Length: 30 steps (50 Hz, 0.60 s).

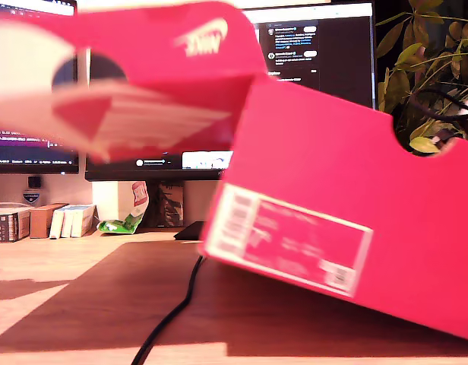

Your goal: Close the red shoebox by pushing the lid with your left arm and holding the box in place with your right arm

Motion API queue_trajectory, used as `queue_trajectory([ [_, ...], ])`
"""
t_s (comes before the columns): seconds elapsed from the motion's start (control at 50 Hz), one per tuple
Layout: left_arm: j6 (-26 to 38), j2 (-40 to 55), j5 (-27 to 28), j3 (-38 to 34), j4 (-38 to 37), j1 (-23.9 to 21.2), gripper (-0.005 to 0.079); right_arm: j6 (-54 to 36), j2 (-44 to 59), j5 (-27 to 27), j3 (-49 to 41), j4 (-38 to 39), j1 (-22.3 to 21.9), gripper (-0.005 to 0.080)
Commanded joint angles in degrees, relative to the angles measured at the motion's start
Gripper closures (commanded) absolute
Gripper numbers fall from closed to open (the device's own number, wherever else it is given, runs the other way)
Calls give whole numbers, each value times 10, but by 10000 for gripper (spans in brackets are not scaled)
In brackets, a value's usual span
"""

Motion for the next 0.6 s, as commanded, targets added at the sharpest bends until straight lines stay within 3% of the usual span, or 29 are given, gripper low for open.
queue_trajectory([
  [0.0,-1,-8,18,5,-7,-17,762,-1,14,-20,-2,-1,38,764],
  [0.58,-1,-34,18,21,-23,-23,761,-6,13,10,3,0,33,764],
])
